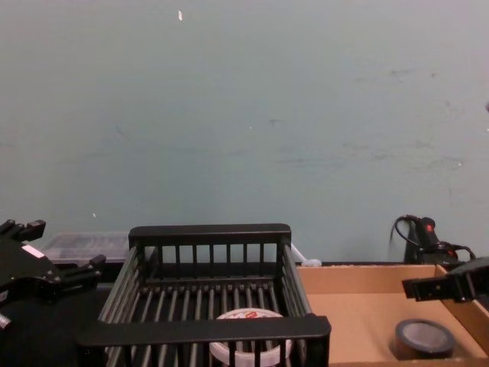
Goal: Pick up the white tape and place it into the black box , Pick up the silver tape and place it into the brown box.
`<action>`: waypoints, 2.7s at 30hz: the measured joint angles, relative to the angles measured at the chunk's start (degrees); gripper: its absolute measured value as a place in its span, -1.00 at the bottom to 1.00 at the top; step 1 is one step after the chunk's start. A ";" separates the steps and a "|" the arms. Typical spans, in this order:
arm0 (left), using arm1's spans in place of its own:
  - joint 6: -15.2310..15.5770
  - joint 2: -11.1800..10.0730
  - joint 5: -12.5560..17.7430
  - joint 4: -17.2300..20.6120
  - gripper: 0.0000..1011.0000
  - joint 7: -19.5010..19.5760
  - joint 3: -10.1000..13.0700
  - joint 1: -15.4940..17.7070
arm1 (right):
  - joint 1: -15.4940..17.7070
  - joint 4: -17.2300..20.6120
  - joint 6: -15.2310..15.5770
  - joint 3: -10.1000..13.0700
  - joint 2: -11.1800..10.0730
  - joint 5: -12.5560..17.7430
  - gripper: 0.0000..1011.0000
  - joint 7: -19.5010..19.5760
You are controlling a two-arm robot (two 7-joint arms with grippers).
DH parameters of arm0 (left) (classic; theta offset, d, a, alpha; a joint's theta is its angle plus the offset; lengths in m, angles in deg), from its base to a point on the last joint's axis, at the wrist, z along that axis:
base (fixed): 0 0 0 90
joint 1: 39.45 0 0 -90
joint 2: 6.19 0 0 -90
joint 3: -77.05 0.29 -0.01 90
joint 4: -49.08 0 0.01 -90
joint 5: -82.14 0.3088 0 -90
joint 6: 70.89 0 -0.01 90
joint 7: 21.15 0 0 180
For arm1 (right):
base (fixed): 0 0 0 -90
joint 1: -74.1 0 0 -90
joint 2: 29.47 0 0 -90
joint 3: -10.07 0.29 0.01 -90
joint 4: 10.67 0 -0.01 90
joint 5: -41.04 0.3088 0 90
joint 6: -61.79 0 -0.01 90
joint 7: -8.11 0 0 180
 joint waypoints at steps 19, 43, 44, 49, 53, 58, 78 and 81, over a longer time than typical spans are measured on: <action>0.00 0.00 0.00 0.00 0.98 0.00 0.00 0.00 | 1.10 0.74 -1.96 0.65 0.09 -0.89 0.98 0.22; 0.00 0.00 0.00 0.00 0.98 0.00 0.00 0.00 | 15.67 4.55 -24.28 6.89 2.60 -11.84 0.98 13.85; 0.00 0.00 0.00 0.00 0.98 0.00 0.00 0.00 | 16.09 4.46 -24.64 7.20 2.80 -12.16 0.98 14.13; 0.00 0.00 0.00 0.00 0.98 0.00 0.01 0.00 | 16.82 4.38 -24.85 8.09 3.45 -12.83 0.98 14.62; 0.00 0.00 0.00 0.00 0.98 0.00 0.00 0.00 | 17.11 4.50 -24.46 8.84 4.07 -13.04 0.98 14.80; 0.00 0.00 0.00 0.00 0.98 0.00 0.00 0.00 | 17.12 4.52 -24.46 8.80 4.04 -13.08 0.98 14.82; 0.00 0.00 0.00 0.00 0.98 0.00 0.00 0.00 | 17.09 4.49 -24.61 8.56 3.87 -13.09 0.98 14.81; 0.00 0.00 0.00 0.00 0.98 0.00 0.00 0.00 | 17.09 4.47 -24.62 8.54 3.85 -13.09 0.98 14.81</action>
